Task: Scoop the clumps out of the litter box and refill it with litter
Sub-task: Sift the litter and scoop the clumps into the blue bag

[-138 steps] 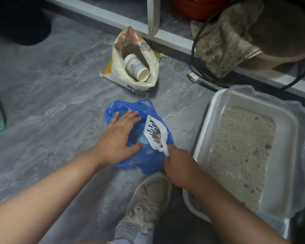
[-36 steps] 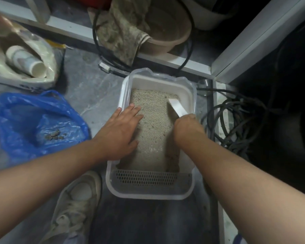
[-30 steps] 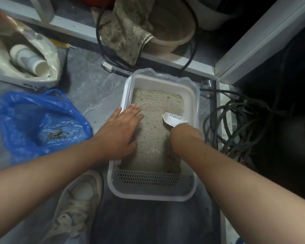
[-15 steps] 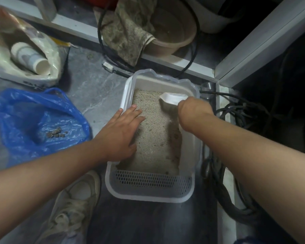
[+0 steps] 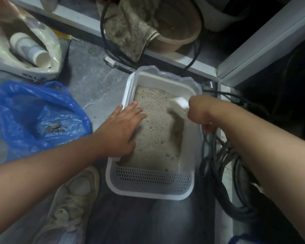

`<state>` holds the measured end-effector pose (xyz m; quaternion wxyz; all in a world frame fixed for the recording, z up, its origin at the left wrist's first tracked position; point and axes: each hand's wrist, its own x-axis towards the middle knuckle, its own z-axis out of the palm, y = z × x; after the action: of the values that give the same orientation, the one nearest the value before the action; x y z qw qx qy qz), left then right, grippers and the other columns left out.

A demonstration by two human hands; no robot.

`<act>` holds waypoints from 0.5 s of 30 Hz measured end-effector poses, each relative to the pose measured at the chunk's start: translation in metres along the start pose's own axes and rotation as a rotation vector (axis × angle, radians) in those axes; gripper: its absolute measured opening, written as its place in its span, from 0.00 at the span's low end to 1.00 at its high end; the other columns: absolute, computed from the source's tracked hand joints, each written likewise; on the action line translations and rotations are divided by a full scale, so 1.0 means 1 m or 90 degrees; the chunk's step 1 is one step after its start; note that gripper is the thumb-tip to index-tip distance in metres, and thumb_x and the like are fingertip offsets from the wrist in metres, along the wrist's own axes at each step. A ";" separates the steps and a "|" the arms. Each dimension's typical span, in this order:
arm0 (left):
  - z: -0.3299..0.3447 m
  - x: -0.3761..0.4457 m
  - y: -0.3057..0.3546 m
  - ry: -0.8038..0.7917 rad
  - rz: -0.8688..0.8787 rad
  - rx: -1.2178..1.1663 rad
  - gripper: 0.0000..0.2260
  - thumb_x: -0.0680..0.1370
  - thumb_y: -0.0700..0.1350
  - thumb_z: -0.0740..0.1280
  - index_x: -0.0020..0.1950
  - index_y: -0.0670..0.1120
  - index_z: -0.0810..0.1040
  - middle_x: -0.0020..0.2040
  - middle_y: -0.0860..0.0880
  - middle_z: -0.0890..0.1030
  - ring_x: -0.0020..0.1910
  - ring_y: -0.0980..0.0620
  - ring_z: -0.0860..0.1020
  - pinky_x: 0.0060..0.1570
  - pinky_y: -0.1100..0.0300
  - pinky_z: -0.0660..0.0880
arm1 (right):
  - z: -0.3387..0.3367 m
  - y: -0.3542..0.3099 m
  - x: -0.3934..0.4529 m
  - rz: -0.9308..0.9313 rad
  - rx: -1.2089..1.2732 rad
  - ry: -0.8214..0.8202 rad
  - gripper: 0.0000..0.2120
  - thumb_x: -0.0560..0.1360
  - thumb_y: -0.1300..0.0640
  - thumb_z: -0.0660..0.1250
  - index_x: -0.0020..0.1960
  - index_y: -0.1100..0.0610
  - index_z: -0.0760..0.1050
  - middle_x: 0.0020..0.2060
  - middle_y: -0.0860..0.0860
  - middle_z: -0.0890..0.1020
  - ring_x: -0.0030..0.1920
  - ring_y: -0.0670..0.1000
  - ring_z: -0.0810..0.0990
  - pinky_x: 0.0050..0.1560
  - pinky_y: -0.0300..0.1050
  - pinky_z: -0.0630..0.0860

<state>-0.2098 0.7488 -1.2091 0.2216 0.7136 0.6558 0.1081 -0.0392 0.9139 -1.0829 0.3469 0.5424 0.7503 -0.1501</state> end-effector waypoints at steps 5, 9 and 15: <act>-0.001 0.000 0.000 0.005 0.004 -0.003 0.42 0.70 0.51 0.73 0.80 0.51 0.57 0.82 0.50 0.56 0.82 0.52 0.44 0.80 0.41 0.46 | 0.037 0.005 -0.054 0.169 0.571 -0.206 0.03 0.83 0.65 0.56 0.53 0.63 0.68 0.37 0.61 0.78 0.25 0.53 0.77 0.25 0.46 0.78; 0.001 0.001 0.003 0.010 0.004 -0.011 0.42 0.70 0.53 0.74 0.80 0.51 0.58 0.82 0.49 0.57 0.82 0.51 0.44 0.80 0.42 0.45 | 0.085 0.003 -0.085 0.224 0.692 -0.298 0.10 0.82 0.68 0.52 0.44 0.63 0.69 0.23 0.57 0.75 0.17 0.50 0.72 0.17 0.37 0.69; 0.003 0.003 0.003 0.012 0.001 -0.009 0.43 0.69 0.54 0.74 0.80 0.50 0.59 0.81 0.49 0.58 0.82 0.51 0.44 0.79 0.44 0.43 | 0.068 0.028 -0.062 0.296 0.553 -0.429 0.11 0.82 0.58 0.57 0.55 0.64 0.73 0.26 0.53 0.78 0.22 0.45 0.72 0.18 0.32 0.60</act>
<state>-0.2056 0.7507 -1.2113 0.2202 0.7115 0.6565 0.1200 0.0215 0.8391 -1.0852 0.3360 0.7071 0.3307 -0.5270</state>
